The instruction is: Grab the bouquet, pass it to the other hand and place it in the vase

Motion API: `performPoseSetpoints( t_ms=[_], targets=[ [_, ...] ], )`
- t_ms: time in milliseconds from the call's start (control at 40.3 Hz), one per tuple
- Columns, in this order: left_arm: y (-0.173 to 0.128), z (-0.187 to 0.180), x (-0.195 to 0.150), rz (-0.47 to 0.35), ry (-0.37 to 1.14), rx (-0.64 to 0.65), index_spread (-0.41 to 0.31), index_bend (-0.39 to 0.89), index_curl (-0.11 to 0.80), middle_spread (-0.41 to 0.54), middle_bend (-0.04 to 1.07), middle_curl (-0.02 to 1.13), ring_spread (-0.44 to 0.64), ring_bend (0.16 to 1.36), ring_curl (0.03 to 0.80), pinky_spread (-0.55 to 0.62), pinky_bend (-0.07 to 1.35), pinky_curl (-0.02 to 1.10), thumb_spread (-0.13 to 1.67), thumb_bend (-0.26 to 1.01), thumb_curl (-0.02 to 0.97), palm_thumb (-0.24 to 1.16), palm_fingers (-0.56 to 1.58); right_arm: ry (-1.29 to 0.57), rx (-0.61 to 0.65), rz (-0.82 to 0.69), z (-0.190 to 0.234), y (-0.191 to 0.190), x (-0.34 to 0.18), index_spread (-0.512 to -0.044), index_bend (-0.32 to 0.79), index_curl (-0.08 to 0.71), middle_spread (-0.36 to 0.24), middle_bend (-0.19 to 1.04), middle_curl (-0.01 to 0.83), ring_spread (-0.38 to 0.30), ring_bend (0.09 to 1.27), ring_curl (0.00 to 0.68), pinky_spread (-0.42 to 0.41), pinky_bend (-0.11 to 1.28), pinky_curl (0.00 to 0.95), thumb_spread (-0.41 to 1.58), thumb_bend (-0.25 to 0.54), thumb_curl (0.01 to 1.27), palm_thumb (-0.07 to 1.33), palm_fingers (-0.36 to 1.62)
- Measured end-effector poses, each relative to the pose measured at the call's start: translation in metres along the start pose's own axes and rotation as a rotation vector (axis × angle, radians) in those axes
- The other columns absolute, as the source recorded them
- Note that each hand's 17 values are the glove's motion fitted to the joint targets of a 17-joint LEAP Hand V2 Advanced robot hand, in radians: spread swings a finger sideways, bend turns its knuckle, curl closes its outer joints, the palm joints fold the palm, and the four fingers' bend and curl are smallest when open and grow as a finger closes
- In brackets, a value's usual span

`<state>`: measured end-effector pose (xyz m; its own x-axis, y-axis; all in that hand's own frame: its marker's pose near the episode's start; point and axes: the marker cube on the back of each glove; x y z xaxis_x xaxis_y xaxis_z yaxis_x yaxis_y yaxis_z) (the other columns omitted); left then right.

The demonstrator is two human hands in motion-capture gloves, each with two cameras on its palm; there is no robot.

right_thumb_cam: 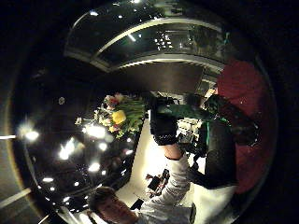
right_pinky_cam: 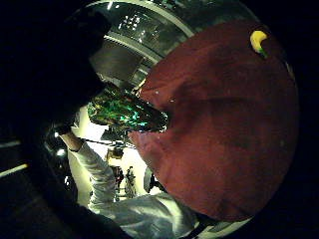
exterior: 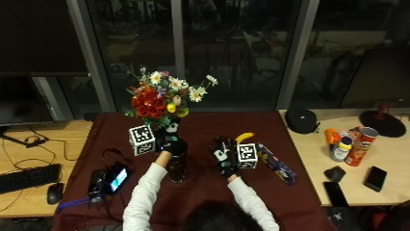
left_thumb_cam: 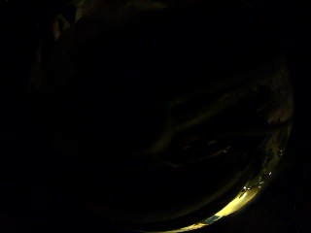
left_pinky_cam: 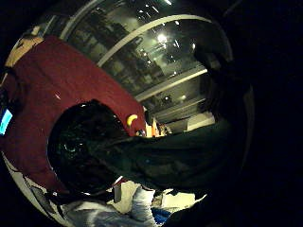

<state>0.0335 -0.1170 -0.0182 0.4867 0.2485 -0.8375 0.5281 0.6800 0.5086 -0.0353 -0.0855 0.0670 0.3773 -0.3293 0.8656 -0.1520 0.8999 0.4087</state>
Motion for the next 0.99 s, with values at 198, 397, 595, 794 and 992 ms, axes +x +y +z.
performPoseSetpoints(
  t_ms=[198,397,595,794,992],
  targets=[
    [0.007,-0.015,-0.040,-0.107,-0.021,-0.184,-0.267,0.16,0.557,-0.263,0.46,0.57,-0.33,0.58,0.472,-0.32,0.39,0.44,0.55,-0.08,0.652,0.82,1.17,0.031,0.005,0.049,0.000,0.002,0.008,-0.262,0.19,0.378,-0.047,0.17,0.379,-0.039,0.35,0.340,0.178,0.31,0.316,1.07,-0.009,0.58,0.94,0.61],
    [0.035,-0.055,-0.113,-0.151,0.038,-0.361,0.028,-0.05,0.377,0.087,0.19,0.55,0.10,0.53,0.491,0.16,0.33,0.45,0.70,-0.11,0.503,0.46,-0.25,0.089,-0.026,0.072,-0.007,0.001,0.024,-0.251,0.19,0.393,-0.039,0.17,0.373,-0.029,0.31,0.337,0.174,0.25,0.312,1.07,-0.012,0.59,0.96,0.61],
    [0.039,-0.073,-0.121,-0.126,0.034,-0.305,0.120,0.01,0.238,0.291,0.16,0.39,0.35,0.51,0.366,0.38,0.31,0.35,0.76,-0.05,0.443,0.38,-0.22,0.103,-0.055,0.109,-0.010,0.002,0.041,-0.251,0.20,0.413,-0.028,0.15,0.354,-0.011,0.27,0.334,0.189,0.21,0.312,1.06,-0.017,0.59,0.96,0.59],
    [0.037,-0.082,-0.122,-0.032,-0.088,-0.215,0.142,0.07,0.188,0.334,0.17,0.36,0.44,0.53,0.350,0.47,0.29,0.34,0.80,-0.04,0.409,0.37,-0.16,0.069,-0.025,0.131,-0.023,0.005,0.048,-0.249,0.19,0.421,-0.023,0.16,0.342,0.005,0.25,0.334,0.196,0.20,0.317,1.06,-0.017,0.60,0.96,0.57],
    [0.041,-0.081,-0.122,-0.047,-0.075,-0.222,0.149,0.08,0.162,0.341,0.18,0.35,0.47,0.54,0.340,0.48,0.28,0.33,0.83,-0.04,0.383,0.37,-0.13,0.036,-0.066,0.109,-0.011,0.017,0.042,-0.249,0.19,0.423,-0.017,0.17,0.336,0.012,0.24,0.336,0.198,0.19,0.320,1.06,-0.016,0.60,0.95,0.58]
  ],
)
